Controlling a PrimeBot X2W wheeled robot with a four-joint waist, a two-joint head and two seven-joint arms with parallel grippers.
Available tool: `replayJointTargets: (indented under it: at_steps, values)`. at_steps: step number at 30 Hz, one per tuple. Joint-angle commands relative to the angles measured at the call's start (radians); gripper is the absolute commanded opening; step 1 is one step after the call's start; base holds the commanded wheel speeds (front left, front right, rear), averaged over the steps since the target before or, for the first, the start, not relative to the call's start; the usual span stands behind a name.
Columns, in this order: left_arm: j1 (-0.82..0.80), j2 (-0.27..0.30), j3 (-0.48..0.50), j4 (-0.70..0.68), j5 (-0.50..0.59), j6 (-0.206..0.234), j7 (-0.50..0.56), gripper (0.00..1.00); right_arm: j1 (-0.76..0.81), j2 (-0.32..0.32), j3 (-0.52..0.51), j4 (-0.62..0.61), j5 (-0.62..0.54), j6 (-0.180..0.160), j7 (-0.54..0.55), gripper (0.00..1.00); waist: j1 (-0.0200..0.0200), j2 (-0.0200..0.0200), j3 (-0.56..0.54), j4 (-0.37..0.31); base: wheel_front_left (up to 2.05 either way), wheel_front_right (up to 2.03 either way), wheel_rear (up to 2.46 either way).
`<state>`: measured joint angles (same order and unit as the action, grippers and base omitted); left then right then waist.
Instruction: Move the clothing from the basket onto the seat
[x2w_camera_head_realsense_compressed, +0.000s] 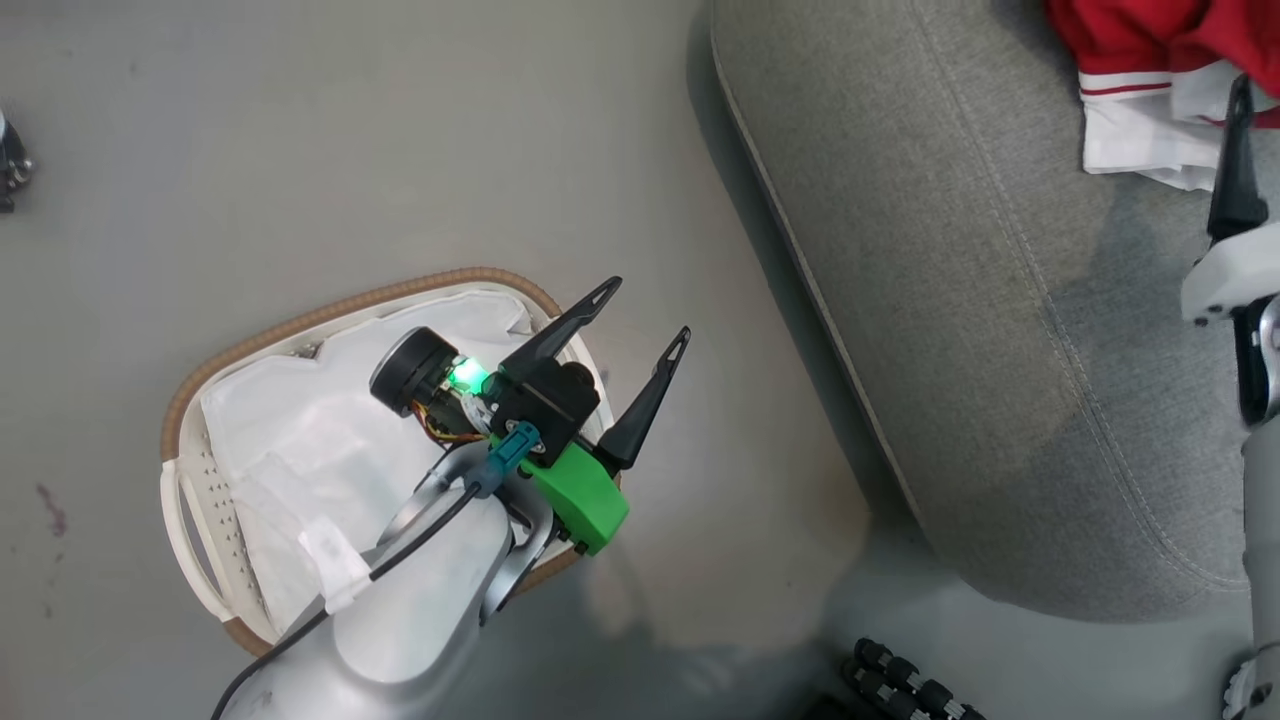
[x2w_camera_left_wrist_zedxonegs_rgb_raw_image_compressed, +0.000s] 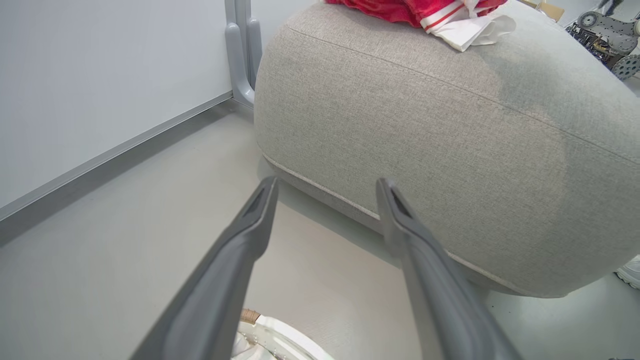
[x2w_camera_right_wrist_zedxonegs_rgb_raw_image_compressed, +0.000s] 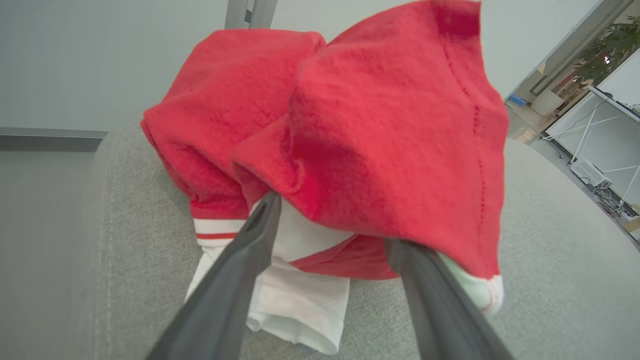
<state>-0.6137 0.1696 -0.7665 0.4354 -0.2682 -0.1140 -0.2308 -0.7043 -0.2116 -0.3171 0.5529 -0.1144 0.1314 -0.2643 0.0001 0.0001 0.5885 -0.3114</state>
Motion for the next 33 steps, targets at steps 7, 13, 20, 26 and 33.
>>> replayJointTargets:
  at_steps: [7,13,20,26,33]
  values:
    - [0.043,-0.014,0.014,0.023,-0.029,0.01,-0.026,1.0,0.125,0.012,0.03,-0.035,0.038,-0.001,0.0,1.0,-0.0001,-0.0001,-0.095,0.013,0.0,0.0,0.0]
    - [0.077,-0.028,0.036,0.034,-0.052,0.019,-0.034,1.0,0.21,0.028,0.051,-0.042,0.053,-0.001,0.0,1.0,-0.0001,-0.0001,-0.152,0.039,0.0,0.0,0.0]
    - [0.123,-0.045,0.069,0.017,-0.065,0.021,-0.034,1.0,0.292,0.059,0.053,-0.06,0.073,-0.001,0.0,1.0,-0.0001,-0.0001,-0.205,0.077,0.0,0.0,0.0]
    - [0.157,-0.054,0.105,-0.002,-0.055,0.017,-0.035,1.0,0.338,0.078,0.071,-0.081,0.075,-0.001,0.0,1.0,-0.0001,-0.0001,-0.24,0.098,0.0,0.0,0.0]
    - [0.187,-0.071,0.146,-0.016,-0.045,0.01,-0.035,1.0,0.342,0.065,0.109,-0.13,0.074,-0.001,0.0,1.0,-0.0001,-0.0001,-0.282,0.115,0.0,0.0,0.0]
